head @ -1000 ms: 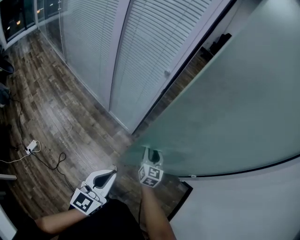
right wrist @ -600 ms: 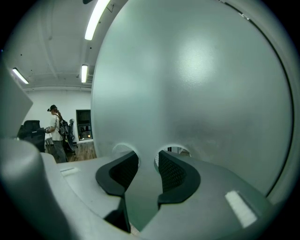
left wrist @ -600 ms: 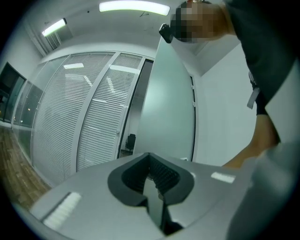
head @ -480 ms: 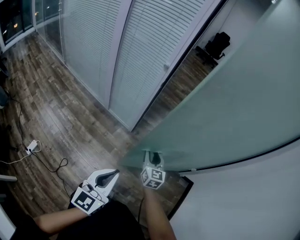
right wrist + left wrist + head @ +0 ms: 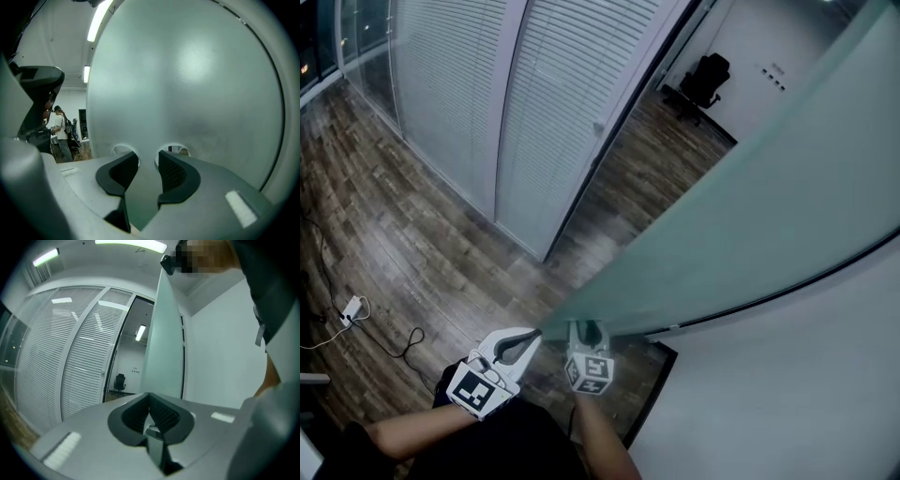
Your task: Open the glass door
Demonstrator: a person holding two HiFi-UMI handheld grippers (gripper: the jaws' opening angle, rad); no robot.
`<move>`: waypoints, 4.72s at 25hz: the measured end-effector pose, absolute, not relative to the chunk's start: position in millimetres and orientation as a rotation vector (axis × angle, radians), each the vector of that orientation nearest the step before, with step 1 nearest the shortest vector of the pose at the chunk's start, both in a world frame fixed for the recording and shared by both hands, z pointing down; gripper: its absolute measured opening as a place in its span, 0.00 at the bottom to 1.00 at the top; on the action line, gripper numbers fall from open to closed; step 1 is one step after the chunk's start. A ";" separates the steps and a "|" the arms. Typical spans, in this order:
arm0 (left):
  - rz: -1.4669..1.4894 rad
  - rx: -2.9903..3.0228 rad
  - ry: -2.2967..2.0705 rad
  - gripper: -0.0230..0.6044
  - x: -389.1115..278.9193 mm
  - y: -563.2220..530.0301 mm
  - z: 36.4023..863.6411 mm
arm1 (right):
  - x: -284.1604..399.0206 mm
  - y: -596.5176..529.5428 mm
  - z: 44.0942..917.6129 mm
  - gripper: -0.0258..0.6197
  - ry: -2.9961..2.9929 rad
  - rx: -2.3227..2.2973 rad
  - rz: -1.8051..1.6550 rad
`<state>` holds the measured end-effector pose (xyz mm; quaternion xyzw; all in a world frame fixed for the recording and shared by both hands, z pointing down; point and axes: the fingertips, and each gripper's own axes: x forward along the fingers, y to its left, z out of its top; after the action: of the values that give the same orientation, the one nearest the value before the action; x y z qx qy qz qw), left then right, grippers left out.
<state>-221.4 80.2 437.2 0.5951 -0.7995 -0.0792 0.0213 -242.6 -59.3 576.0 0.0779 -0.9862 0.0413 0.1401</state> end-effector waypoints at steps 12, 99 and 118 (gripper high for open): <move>-0.242 1.957 -2.409 0.17 -202.3 58.2 440.4 | -209.9 -40.6 582.5 0.25 -2.864 0.198 0.144; 0.003 2.698 -1.372 0.15 135.8 53.6 444.0 | 128.3 46.2 522.7 0.15 -2.770 1.224 0.027; -0.060 2.661 -1.398 0.04 177.6 38.7 448.4 | 227.8 10.2 512.0 0.11 -2.710 1.505 0.052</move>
<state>177.6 38.7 448.4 0.8830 -0.4640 -0.0200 0.0674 227.8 10.2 512.0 0.4855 -0.8738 0.0168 0.0207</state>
